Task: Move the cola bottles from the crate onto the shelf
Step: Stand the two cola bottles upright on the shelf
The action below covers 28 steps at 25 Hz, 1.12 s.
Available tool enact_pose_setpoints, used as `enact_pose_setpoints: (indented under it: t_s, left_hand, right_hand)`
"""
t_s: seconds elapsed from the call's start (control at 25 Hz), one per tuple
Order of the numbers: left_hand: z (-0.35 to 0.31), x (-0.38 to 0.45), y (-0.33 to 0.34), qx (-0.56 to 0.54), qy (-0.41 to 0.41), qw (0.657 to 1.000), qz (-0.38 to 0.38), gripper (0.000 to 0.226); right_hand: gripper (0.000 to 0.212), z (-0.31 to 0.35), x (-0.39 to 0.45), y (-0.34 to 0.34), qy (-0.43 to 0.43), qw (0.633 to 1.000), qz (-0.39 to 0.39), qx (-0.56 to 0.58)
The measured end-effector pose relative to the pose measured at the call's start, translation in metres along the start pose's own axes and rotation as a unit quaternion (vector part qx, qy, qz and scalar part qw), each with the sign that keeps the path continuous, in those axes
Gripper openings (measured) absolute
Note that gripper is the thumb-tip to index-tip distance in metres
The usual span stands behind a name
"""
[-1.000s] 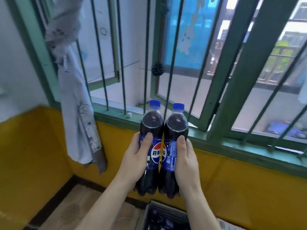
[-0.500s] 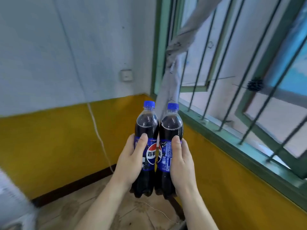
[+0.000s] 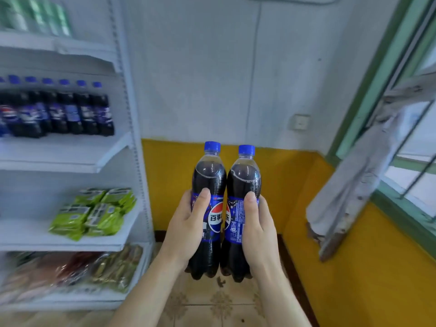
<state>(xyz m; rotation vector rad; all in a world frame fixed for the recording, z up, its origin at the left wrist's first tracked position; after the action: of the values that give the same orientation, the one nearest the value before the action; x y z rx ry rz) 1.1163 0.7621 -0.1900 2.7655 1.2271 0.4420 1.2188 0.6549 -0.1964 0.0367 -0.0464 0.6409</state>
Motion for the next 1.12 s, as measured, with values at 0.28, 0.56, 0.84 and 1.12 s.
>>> enact_pose_setpoints:
  t_s: [0.28, 0.56, 0.84, 1.12]
  left_hand:
    - [-0.029, -0.039, -0.125, 0.037, 0.015, 0.991, -0.127, 0.043]
    - [-0.05, -0.062, -0.202, 0.071, 0.04, 0.966, -0.245, 0.04]
    - [-0.054, -0.06, -0.256, 0.105, 0.04, 0.931, -0.346, 0.041]
    - [-0.061, -0.049, -0.324, 0.119, 0.04, 0.918, -0.377, 0.034]
  right_hand:
    - [0.033, -0.009, -0.025, 0.126, -0.01, 0.992, 0.123, 0.0]
    - [0.044, -0.01, -0.035, 0.216, -0.007, 0.971, 0.24, 0.003]
    - [0.041, -0.006, -0.025, 0.279, -0.032, 0.948, 0.316, -0.01]
    - [0.044, -0.008, -0.023, 0.352, -0.049, 0.93, 0.364, -0.023]
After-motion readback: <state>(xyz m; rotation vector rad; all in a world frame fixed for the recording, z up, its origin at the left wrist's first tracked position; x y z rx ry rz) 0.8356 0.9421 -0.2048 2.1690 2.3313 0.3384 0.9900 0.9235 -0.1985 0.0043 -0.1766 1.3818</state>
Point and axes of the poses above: each hand's wrist, its own x-axis towards the middle knuckle, its own y-axis out of the palm, z = x × y, the point moved 8 cm from there along x, towards the middle knuckle, and after that the axes turned 6 degrees about y, right-handed, at the moved point
